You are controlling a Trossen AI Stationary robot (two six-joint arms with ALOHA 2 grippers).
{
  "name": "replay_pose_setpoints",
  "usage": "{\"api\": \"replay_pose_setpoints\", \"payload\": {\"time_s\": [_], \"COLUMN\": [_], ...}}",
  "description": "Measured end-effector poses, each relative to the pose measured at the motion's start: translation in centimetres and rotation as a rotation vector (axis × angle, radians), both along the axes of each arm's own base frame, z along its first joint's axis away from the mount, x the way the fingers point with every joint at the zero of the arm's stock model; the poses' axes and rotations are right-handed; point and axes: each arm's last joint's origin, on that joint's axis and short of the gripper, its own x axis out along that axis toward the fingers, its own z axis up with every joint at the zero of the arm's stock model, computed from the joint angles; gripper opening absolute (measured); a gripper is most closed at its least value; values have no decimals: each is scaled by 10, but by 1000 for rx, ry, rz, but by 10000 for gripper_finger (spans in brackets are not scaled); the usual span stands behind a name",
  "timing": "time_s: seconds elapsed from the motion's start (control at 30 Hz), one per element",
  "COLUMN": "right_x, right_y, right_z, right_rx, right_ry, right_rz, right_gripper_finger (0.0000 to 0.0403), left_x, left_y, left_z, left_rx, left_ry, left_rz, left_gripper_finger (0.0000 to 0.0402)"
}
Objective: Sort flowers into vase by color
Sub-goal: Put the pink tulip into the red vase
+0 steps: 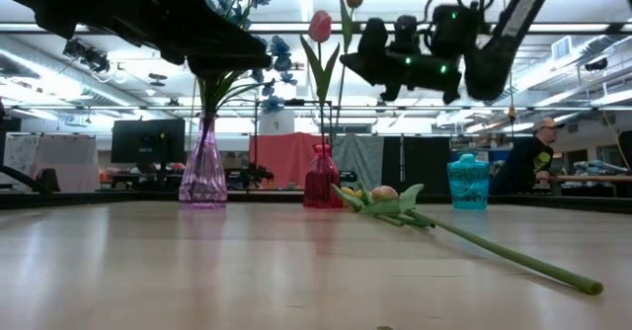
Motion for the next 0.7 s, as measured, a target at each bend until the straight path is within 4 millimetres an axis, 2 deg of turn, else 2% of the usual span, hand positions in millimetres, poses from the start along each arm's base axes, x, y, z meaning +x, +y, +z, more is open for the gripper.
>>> {"api": "replay_pose_setpoints", "payload": {"time_s": [0.23,0.4,0.7], "right_x": [10,24,31], "right_y": [-4,-2,2], "right_z": [-16,-14,-23], "right_rx": [-35,-69,-100], "right_ry": [-67,-65,44], "right_rz": [22,61,49], "right_gripper_finger": [9,9,9], "left_x": [0,0,-1], "left_y": [0,0,0], "left_z": [0,0,-2], "left_rx": [-3,-4,-2], "left_ry": [0,-1,19], "left_rz": [1,1,2], "left_gripper_finger": [163,163,163]}}
